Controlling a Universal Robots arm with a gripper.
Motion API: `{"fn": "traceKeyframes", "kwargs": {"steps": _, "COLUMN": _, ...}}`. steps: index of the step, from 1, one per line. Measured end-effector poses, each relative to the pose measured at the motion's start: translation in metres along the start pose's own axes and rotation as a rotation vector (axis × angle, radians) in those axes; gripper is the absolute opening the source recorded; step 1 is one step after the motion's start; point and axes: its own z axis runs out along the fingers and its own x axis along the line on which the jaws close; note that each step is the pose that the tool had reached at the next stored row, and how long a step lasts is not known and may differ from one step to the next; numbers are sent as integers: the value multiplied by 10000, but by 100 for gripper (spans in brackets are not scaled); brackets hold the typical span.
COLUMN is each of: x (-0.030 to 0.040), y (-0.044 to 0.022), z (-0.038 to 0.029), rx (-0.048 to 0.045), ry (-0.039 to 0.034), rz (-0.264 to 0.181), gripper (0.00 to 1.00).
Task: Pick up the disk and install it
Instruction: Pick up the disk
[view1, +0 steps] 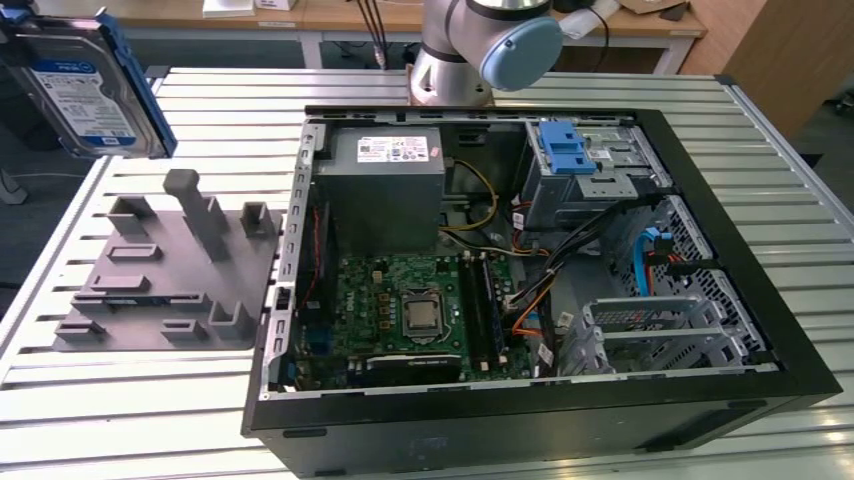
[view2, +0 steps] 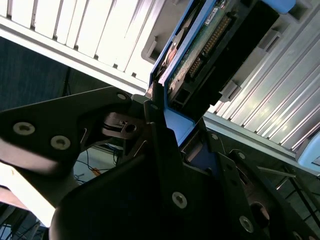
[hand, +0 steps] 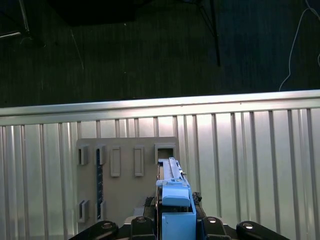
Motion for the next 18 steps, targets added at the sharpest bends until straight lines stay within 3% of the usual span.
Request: {"fn": "traceKeyframes", "kwargs": {"steps": 18, "x": 0, "y": 0, "z": -60, "rx": 0, "ry": 0, "rz": -1, "gripper": 36}}
